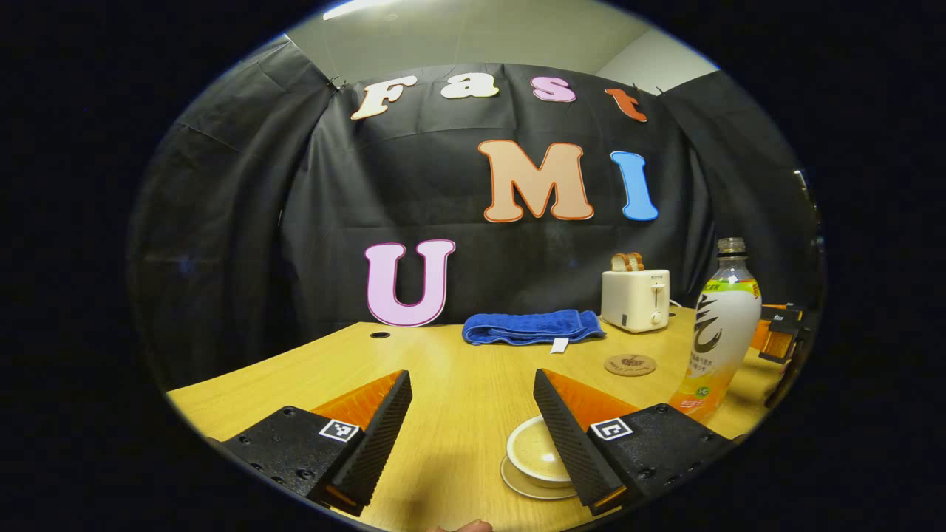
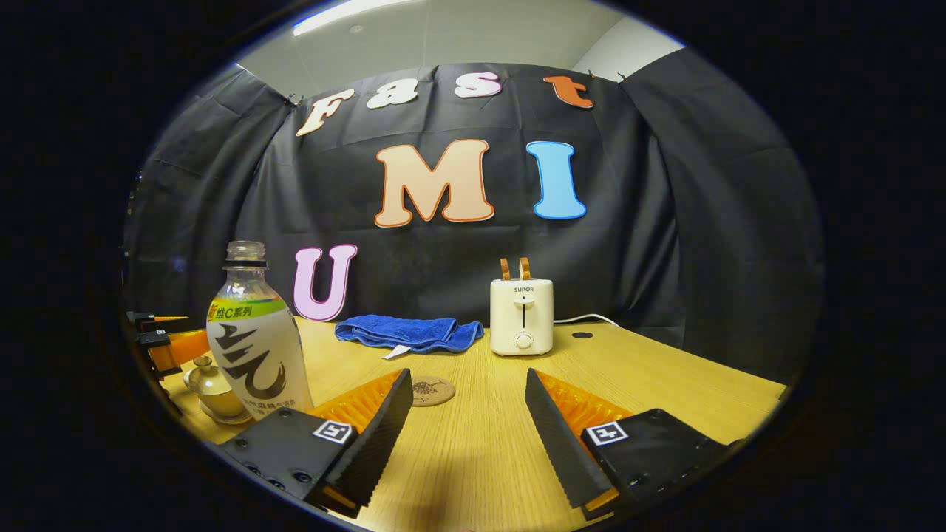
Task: Open the teacup lid with one hand, grasp the water bottle and pour water into the teacup with the other hand; after pouring, place the water bottle on the coaster and then close the teacup lid.
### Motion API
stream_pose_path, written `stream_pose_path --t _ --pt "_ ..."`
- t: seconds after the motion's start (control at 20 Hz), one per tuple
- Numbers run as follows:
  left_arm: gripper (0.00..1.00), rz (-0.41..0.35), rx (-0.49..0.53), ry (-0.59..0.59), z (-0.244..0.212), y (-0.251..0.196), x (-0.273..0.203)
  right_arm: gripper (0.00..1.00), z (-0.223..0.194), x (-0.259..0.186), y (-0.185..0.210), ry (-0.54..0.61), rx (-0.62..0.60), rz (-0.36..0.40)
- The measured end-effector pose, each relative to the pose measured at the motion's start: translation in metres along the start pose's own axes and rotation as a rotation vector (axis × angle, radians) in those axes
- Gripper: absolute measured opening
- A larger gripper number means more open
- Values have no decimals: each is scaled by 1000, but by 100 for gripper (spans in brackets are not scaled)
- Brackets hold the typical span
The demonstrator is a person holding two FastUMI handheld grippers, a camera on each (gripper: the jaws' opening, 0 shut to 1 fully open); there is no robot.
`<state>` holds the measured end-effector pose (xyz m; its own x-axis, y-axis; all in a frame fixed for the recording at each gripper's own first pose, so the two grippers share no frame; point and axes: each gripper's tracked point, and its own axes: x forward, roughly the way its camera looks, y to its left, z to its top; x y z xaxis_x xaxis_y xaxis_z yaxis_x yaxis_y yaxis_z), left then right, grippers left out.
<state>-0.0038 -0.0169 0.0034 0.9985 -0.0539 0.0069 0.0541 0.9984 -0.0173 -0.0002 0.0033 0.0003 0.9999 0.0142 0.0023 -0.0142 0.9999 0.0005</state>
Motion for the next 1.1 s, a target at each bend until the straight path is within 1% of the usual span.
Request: stream_pose_path --t 0.15,0.2,0.25,0.35,0.5,0.55,0.6,0.7,0.75,0.8,0.85,0.9,1.0,1.1 --pt "97 -48 9 -10 9 -16 -3 98 0 0 0 0 0 0" --pt "97 -65 11 -9 11 -21 -4 95 0 0 0 -1 0 1" --pt "97 -86 17 2 11 -28 -6 98 1 0 0 -1 1 3" --pt "97 -112 28 38 5 -36 -6 98 0 0 1 -1 1 8" --pt "96 -124 40 83 -3 -41 -9 98 0 0 1 -1 1 10" --pt "95 -127 45 99 -6 -41 -9 95 0 0 1 -1 1 12" --pt "93 -130 51 112 -9 -41 -11 98 0 0 2 -1 1 13" --pt "92 -141 69 155 -16 -43 -14 98 0 0 2 -2 1 13" --pt "92 -151 78 169 -19 -45 -16 95 0 0 2 -2 1 14" --pt "90 -162 86 178 -20 -47 -17 98 0 0 2 -2 1 16" --pt "88 -172 95 184 -21 -50 -20 95 0 -1 3 -2 1 20" --pt "84 -188 105 190 -22 -53 -21 95 0 0 4 -3 2 23" --pt "82 -206 136 201 -26 -60 -22 95 0 0 4 -2 2 28" --pt "75 -212 162 218 -30 -62 -24 95 0 -1 5 -2 2 33"
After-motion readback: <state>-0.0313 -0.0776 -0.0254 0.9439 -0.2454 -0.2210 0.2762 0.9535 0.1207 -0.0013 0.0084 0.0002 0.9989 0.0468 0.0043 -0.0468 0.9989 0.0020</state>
